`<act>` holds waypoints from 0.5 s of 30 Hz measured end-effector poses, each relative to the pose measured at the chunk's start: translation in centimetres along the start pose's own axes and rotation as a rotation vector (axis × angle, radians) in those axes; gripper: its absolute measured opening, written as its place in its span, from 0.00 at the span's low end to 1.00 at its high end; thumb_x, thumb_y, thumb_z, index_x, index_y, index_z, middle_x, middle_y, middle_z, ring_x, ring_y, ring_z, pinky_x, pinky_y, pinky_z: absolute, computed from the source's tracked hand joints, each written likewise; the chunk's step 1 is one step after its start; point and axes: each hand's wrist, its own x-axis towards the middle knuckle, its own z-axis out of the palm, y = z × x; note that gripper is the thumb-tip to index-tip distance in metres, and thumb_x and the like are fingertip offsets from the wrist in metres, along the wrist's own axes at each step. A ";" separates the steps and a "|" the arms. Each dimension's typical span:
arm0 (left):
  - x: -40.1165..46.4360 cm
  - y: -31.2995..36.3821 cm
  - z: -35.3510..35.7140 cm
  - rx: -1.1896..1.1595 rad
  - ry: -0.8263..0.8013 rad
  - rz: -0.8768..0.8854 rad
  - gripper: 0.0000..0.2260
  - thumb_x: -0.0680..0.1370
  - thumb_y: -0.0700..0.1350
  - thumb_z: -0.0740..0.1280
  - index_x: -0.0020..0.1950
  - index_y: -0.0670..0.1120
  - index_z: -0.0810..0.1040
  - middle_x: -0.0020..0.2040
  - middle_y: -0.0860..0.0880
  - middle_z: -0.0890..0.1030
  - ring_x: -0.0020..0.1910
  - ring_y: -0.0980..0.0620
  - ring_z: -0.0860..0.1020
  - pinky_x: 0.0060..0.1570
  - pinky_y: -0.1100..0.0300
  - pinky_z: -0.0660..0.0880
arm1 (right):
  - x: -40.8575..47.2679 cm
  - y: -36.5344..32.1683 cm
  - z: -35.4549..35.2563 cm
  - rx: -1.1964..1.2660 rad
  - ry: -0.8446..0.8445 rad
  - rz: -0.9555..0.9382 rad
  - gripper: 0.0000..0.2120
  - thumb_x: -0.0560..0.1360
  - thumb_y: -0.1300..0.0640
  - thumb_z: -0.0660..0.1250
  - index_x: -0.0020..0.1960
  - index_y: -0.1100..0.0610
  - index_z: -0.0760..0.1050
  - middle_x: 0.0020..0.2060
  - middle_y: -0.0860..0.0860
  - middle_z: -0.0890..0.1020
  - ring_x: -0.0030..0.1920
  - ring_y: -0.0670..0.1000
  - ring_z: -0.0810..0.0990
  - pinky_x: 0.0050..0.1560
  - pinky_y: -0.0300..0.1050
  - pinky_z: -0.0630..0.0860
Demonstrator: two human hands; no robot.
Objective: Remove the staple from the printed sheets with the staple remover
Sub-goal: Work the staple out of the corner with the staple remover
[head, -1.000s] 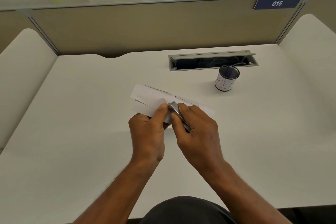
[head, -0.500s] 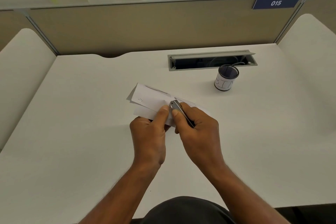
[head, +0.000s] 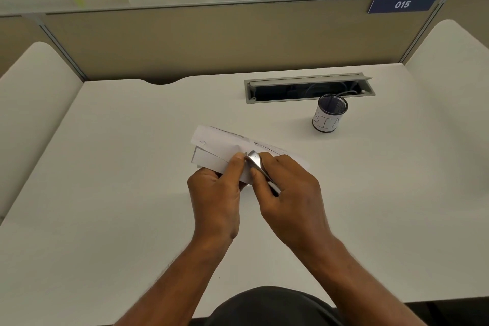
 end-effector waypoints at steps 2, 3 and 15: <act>0.1 0.0 -0.1 0.012 -0.001 -0.006 0.03 0.76 0.42 0.73 0.47 0.49 0.85 0.48 0.49 0.87 0.48 0.48 0.86 0.49 0.51 0.84 | 0.0 0.0 0.0 -0.028 0.003 -0.026 0.09 0.79 0.56 0.67 0.58 0.54 0.80 0.41 0.47 0.80 0.39 0.46 0.75 0.38 0.39 0.75; 0.1 0.0 -0.1 0.015 -0.005 -0.014 0.03 0.76 0.42 0.73 0.46 0.50 0.85 0.47 0.51 0.87 0.47 0.49 0.87 0.48 0.54 0.84 | 0.0 0.0 0.0 -0.038 0.008 -0.034 0.09 0.79 0.56 0.67 0.58 0.55 0.80 0.41 0.47 0.80 0.39 0.47 0.76 0.38 0.41 0.76; 0.7 0.5 -0.1 -0.047 -0.028 -0.063 0.06 0.76 0.40 0.73 0.40 0.46 0.85 0.48 0.42 0.87 0.48 0.41 0.86 0.51 0.47 0.82 | 0.1 0.0 0.2 -0.037 0.063 -0.062 0.11 0.78 0.57 0.67 0.60 0.56 0.79 0.42 0.48 0.80 0.40 0.45 0.75 0.37 0.40 0.76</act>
